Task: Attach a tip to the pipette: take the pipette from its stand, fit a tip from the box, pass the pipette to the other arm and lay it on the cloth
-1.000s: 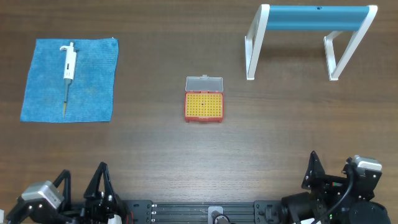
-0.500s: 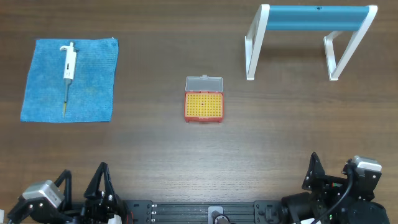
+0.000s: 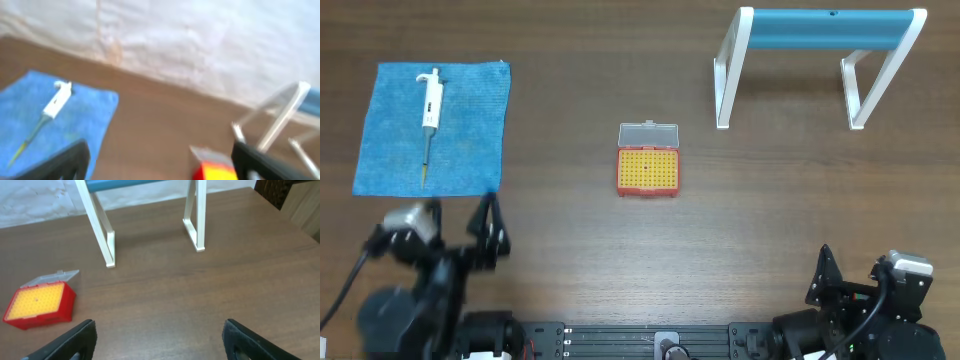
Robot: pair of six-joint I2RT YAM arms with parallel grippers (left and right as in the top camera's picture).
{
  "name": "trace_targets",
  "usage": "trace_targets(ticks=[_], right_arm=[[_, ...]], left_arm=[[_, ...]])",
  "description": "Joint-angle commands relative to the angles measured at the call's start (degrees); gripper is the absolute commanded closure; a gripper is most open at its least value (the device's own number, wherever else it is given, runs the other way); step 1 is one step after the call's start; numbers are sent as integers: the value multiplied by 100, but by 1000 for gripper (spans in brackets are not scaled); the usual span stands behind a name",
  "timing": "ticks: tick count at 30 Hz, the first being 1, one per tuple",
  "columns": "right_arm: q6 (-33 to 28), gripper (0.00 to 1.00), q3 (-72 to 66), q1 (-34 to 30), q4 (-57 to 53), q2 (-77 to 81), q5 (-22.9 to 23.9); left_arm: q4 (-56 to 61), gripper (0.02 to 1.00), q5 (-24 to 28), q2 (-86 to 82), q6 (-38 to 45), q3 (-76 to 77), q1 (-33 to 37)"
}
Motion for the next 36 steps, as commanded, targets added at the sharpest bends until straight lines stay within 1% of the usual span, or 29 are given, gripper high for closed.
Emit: trace_targets(ticks=[1,3,5,9,11,16,23,26,36], right_arm=[[4,185,-2,39,9,-50,87],[4,185,-2,39,9,-50,87],[4,185,-2,39,9,-50,87],[7,185,-2,39,9,-50,87],[7,185,-2,39,9,-50,87],[7,185,-2,39,9,-50,87],[7,180,-2,39,9,-50,87],[7,185,-2,39,9,-50,87],[7,185,-2,39,9,-50,87]], left_arm=[[2868,102,-262,-120,50,-2184,-37],[3748,99,-142,-177,52,-2761,-37],[3958,99,-155,-424,57,-3106,-35],[3519,99,-151,-1182,52,-3421,111],[3429,99,-151,-1099,52,-3467,160],[2406,99,-157,-1152,55,-3467,144],[2540,97,-153,-1145,52,-3504,151],[3104,97,-151,-1147,52,-3753,149],[3104,97,-151,-1141,52,-3753,151]])
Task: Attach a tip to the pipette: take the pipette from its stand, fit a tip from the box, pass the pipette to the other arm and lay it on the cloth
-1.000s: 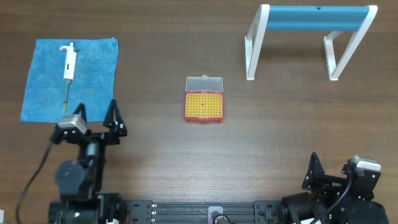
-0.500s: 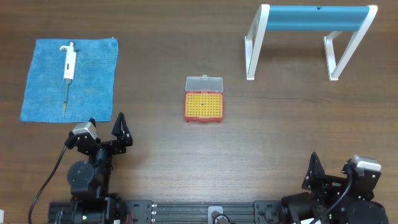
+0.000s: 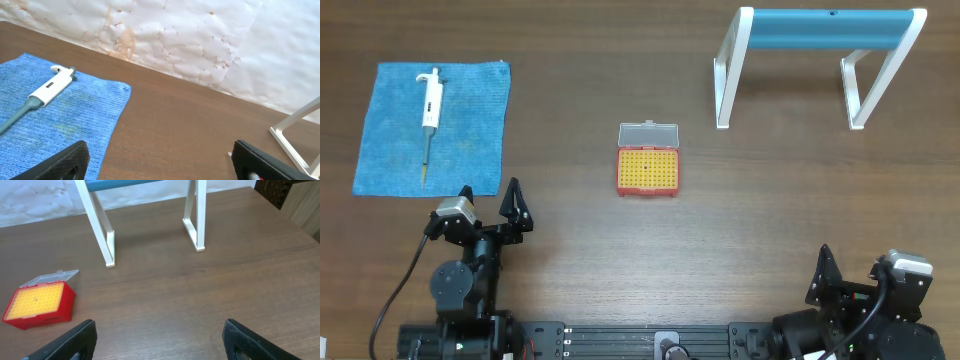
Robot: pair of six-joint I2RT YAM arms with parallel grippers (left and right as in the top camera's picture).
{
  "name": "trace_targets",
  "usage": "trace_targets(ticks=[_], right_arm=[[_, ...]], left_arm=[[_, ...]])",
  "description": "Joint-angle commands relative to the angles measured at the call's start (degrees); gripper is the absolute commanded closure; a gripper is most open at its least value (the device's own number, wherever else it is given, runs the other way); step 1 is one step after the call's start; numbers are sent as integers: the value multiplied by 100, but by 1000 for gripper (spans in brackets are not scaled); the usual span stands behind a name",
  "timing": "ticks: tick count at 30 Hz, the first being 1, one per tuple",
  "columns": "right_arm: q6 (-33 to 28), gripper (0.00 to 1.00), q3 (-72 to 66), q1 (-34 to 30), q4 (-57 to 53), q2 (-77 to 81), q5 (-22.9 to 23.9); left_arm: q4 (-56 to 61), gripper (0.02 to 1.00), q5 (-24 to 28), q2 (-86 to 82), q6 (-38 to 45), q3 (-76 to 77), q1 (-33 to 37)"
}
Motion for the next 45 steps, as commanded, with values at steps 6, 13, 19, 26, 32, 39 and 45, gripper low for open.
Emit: trace_targets(ticks=[6,13,19,26,32,39,45], right_arm=[[4,183,4,39,9,-50,87],[-385,185,-109,-1062,566,-55,-22],[-380,185,-2129,-1853,4516,-98,-804],[-382,185,-4647,-1458,7928,-140,-1248],[-382,185,-5355,-955,8120,-411,-1248],[-380,185,-5495,-898,7272,-863,-1268],[-385,185,-5495,-898,6662,-1198,-1818]], left_arm=[[28,97,2,-48,59,-46,17],[28,97,2,-48,59,-46,17],[28,97,2,-48,59,-46,17],[28,97,2,-48,59,-46,17],[28,97,2,-48,59,-46,17],[28,97,2,-48,59,-46,17],[31,95,2,-48,59,-46,17]])
